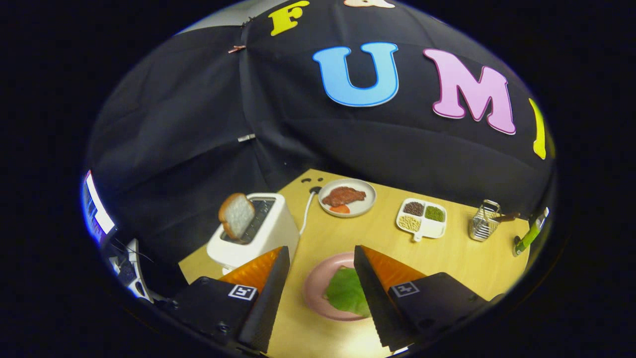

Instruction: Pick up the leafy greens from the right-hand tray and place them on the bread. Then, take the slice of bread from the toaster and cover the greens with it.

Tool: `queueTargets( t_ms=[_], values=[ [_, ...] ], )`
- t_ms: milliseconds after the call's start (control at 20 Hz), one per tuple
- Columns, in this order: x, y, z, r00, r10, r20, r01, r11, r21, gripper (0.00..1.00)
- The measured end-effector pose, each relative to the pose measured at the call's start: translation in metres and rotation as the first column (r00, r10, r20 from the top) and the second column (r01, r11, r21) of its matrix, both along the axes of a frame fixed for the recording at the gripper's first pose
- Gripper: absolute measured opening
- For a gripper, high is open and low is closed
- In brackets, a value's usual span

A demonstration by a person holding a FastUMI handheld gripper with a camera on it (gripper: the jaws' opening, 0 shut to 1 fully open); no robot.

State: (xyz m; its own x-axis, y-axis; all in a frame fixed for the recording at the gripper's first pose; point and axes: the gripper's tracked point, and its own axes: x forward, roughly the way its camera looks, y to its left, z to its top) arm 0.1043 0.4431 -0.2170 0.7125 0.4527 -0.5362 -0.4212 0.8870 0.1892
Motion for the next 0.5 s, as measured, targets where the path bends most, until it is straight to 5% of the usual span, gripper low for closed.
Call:
queueTargets(
  t_ms=[300,500],
  values=[
    [0.017,0.079,0.033,0.999,0.017,0.038,-0.022,0.992,0.126,0.82],
    [0.032,0.042,0.035,0.982,-0.02,0.186,0.026,0.999,-0.03,0.82]
  ],
)
